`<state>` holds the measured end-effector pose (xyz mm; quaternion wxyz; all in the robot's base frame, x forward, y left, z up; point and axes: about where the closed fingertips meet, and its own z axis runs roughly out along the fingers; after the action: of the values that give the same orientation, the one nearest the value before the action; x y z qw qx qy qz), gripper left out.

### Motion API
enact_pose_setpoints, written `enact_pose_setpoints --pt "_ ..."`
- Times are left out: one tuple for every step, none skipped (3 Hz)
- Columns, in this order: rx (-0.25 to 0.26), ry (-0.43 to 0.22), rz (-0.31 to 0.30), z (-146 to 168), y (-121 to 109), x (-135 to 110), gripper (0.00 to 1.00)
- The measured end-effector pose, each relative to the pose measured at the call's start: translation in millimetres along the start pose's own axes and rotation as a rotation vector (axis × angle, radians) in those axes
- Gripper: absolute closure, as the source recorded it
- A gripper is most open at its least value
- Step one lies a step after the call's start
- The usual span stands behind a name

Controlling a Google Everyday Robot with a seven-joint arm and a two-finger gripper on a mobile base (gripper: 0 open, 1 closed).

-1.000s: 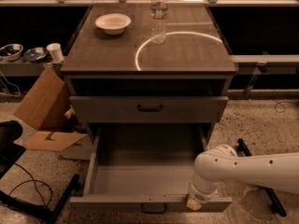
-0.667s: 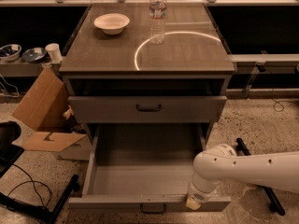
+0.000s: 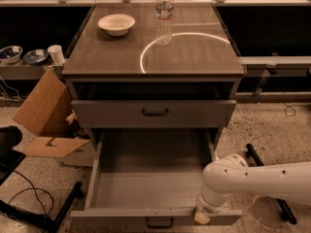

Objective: Open middle drawer

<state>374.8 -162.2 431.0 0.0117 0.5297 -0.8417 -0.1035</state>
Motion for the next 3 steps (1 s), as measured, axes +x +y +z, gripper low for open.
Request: enact_pose_setpoints --pt "-0.008 0.011 0.021 2.9 13.2 10.0 0.86" --pt "-0.008 0.011 0.021 2.9 12.9 7.2 0.64" --pt "-0.008 0.011 0.021 2.9 12.9 7.1 0.41"
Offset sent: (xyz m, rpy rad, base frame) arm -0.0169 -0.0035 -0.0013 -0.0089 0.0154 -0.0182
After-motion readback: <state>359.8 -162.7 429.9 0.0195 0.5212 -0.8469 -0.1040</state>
